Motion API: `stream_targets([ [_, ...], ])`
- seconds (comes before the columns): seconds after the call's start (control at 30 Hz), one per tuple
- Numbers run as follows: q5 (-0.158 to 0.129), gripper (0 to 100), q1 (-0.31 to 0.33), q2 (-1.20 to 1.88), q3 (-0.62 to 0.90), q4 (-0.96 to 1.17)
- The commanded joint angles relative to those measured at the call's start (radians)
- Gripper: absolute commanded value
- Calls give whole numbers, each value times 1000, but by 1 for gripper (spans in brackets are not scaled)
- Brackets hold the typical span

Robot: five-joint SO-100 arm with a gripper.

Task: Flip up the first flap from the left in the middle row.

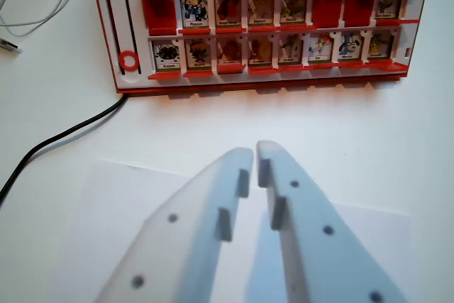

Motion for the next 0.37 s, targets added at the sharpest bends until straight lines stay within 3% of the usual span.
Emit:
stream_targets([
  [0.0, -2, 1, 43, 2, -110, 15],
  [0.1, -6, 1, 112, 0, -138, 41],
  [0.33, 5, 1, 198, 0, -144, 72],
])
